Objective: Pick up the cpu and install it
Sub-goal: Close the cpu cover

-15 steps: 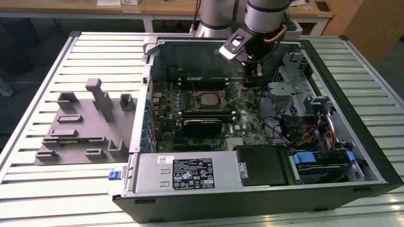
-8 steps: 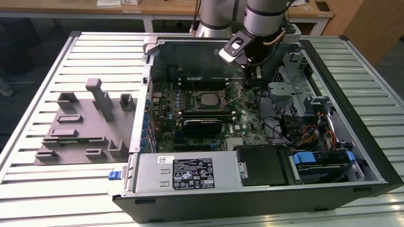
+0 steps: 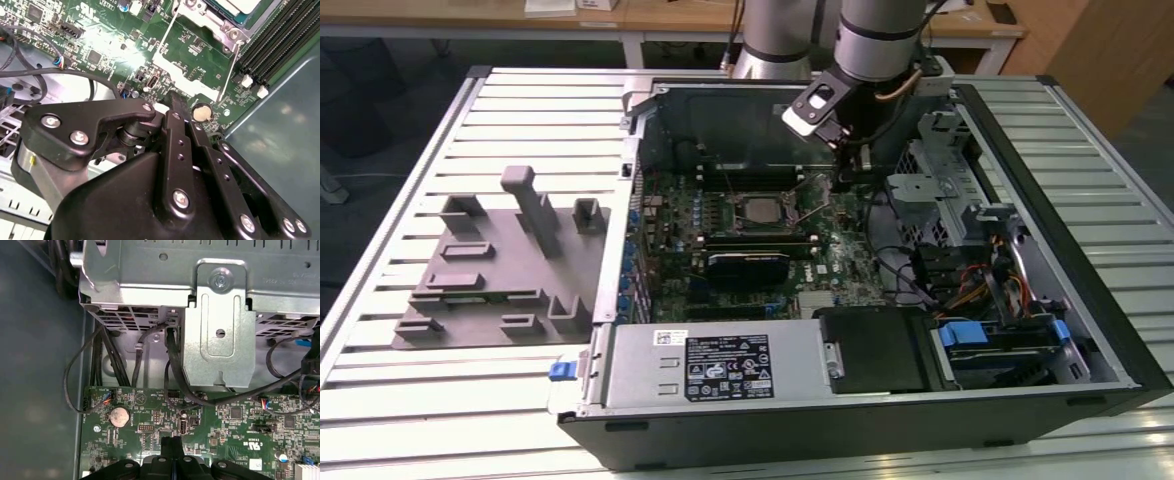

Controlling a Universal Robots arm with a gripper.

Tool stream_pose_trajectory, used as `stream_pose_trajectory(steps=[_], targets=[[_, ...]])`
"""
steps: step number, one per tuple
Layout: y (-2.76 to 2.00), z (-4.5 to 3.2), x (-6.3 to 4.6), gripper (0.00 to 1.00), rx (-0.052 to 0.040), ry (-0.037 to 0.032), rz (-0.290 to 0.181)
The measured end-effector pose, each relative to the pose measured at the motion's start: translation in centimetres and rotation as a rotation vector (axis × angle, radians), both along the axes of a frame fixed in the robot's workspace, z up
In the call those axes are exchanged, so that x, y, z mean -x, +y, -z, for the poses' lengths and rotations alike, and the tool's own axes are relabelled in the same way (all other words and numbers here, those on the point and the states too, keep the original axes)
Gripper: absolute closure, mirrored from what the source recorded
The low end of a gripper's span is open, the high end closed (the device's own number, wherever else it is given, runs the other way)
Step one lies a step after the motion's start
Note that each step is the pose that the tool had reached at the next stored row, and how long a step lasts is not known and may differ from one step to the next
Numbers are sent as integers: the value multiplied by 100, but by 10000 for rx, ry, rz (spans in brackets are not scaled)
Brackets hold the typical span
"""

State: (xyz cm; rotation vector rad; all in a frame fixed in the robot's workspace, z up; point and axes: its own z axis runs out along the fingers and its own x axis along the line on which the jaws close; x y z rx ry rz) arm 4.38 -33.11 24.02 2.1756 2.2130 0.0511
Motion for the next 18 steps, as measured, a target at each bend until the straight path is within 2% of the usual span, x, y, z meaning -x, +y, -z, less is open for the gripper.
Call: stream_pose_trajectory(steps=[4,18], targets=[[0,41,0,89,-2,-1,0],[0,51,133,89,-1,-1,1]])
